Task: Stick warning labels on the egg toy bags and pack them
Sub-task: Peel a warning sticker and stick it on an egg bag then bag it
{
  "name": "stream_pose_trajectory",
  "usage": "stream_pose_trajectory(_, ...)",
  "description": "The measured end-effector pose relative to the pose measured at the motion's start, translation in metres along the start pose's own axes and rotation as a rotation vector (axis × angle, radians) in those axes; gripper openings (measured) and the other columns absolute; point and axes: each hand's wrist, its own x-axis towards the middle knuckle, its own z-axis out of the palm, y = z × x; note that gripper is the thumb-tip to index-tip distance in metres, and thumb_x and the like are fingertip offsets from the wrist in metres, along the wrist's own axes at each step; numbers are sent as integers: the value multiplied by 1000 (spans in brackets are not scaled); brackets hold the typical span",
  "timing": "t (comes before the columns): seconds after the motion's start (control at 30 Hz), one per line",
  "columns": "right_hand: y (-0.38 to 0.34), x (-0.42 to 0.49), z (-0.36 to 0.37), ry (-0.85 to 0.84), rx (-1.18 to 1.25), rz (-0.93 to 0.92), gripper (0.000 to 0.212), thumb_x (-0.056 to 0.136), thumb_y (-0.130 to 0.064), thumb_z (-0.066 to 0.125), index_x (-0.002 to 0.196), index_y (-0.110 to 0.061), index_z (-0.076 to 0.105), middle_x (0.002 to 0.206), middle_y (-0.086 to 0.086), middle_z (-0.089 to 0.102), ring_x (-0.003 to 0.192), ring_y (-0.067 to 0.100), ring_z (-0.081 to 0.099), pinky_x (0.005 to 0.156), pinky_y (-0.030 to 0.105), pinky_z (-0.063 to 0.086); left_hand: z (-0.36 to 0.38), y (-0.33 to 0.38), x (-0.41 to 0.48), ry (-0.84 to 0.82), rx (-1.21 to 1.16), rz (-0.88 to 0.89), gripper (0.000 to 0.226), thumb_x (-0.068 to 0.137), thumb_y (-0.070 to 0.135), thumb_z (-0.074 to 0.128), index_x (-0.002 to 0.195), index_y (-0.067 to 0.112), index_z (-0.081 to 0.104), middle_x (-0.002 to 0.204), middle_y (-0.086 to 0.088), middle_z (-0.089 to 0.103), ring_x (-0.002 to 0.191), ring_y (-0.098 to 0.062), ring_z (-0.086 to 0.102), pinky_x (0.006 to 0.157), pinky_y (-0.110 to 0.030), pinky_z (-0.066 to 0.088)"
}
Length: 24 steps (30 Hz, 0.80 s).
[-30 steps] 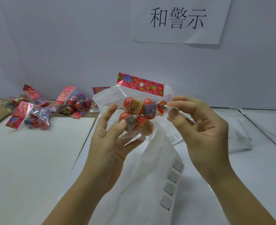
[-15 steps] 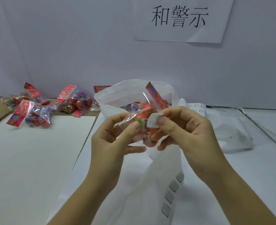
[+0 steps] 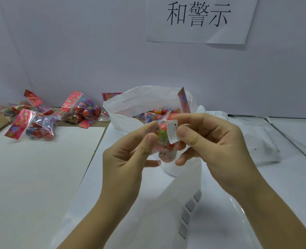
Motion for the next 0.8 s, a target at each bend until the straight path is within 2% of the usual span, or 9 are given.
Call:
stream_pose_trajectory(0.1,1,-1,3,8,-46,-26,38,76,-21,67,113,-28,60,79,-1,74,67,19,71,53,27,57,1,-1,-1,-9,18,16,26,80,39,68,106,39,71,99,10,76,87,-18,74,57,-23,58)
stream_pose_trajectory(0.23,2,-2,4,32,-40,-41,49,73,-23,70,113,-32,42,78,4,74,66,24,72,57,30,59,2,-4,-3,-19,29,25,30,77,39,61,105,41,70,98,14,76,88,-13,73,58,-21,57)
stream_pose_trajectory(0.37,2,-1,2,-8,-53,-50,49,75,-22,71,111,-37,39,80,7,72,69,26,72,62,38,61,2,-4,-3,-44,43,37,29,79,37,60,106,45,69,98,17,75,90,-11,73,58,-20,57)
stream_pose_trajectory(0.63,0,-2,2,-9,-117,-101,53,76,-21,70,109,-45,35,80,5,70,67,23,72,58,34,60,1,-4,-1,-52,76,31,27,74,46,62,100,50,71,94,22,74,88,-6,72,56,-18,55)
stream_pose_trajectory(0.7,0,-2,2,-12,-132,-114,55,77,-21,70,109,-47,35,81,6,70,66,22,72,58,33,60,1,-4,-1,-61,82,40,24,78,46,68,101,49,71,95,20,75,88,-7,72,58,-19,56)
stream_pose_trajectory(0.8,0,-2,1,0,-180,-138,60,78,-21,71,114,-48,32,81,6,69,66,21,72,58,31,60,0,-4,-2,-72,83,46,23,80,47,65,101,48,73,96,16,75,89,-11,72,61,-21,57)
